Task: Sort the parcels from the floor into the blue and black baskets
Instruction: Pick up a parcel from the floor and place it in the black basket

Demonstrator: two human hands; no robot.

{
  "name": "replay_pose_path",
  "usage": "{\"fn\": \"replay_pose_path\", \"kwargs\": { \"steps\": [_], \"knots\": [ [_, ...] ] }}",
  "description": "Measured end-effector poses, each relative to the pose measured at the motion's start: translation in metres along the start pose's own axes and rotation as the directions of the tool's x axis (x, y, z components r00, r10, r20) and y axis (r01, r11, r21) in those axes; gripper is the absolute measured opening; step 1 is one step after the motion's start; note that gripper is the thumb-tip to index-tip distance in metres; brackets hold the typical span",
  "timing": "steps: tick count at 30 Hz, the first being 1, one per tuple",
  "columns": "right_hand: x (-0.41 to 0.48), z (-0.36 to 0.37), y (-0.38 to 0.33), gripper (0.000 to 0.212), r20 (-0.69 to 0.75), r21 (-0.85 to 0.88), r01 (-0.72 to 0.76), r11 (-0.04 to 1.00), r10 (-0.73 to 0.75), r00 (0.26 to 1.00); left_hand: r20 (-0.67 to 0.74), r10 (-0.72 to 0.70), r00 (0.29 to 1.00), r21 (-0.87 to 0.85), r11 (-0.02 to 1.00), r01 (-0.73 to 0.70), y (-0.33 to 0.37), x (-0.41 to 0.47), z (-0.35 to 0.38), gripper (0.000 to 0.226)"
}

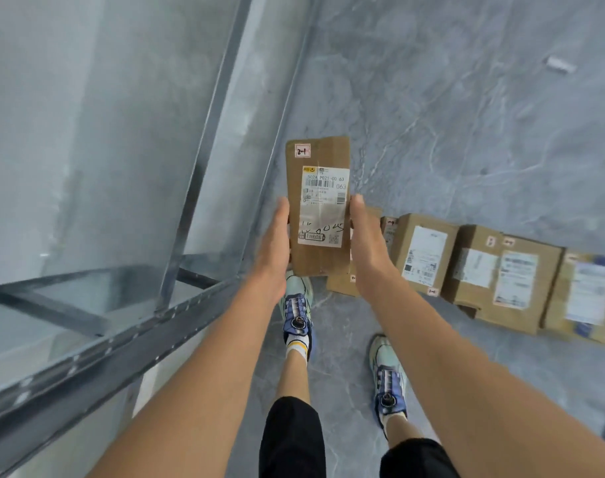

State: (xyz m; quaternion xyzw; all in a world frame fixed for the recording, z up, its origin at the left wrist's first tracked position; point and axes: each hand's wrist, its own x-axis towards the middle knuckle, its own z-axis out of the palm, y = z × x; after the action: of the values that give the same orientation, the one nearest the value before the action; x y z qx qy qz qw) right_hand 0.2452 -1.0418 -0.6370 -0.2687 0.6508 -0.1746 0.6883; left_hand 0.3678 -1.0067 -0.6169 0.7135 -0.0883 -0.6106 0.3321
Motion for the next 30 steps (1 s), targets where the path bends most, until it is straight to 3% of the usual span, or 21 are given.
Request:
{"fn": "replay_pose_path", "kwargs": {
  "steps": [2, 10, 16, 22, 30],
  "knots": [
    [-0.042, -0.012, -0.028, 0.073, 0.034, -0.006, 0.086, 0.996, -0.085, 0.996, -0.018, 0.066, 0.998, -0.004, 0.998, -0.066, 0.02, -0.04, 0.008, 0.05],
    [-0.218, -0.045, -0.135, 0.075, 0.176, 0.008, 0.325, 0.946, -0.321, 0.931, -0.041, 0.296, 0.954, -0.117, 0.947, -0.298, 0.098, -0.228, 0.024, 0.042],
    [-0.351, -0.044, -0.182, 0.055, 0.285, 0.019, 0.478, 0.878, -0.463, 0.839, -0.133, 0.452, 0.882, -0.167, 0.867, -0.469, 0.131, -0.364, 0.013, 0.044],
    [-0.469, -0.039, -0.178, 0.056, 0.344, 0.033, 0.541, 0.84, -0.518, 0.783, -0.201, 0.564, 0.801, -0.156, 0.788, -0.595, 0.116, -0.485, -0.005, 0.04],
    [-0.621, -0.035, -0.119, 0.049, 0.474, 0.046, 0.653, 0.756, -0.592, 0.652, -0.329, 0.626, 0.707, -0.141, 0.708, -0.692, 0.046, -0.648, -0.041, 0.041]
  ]
}}
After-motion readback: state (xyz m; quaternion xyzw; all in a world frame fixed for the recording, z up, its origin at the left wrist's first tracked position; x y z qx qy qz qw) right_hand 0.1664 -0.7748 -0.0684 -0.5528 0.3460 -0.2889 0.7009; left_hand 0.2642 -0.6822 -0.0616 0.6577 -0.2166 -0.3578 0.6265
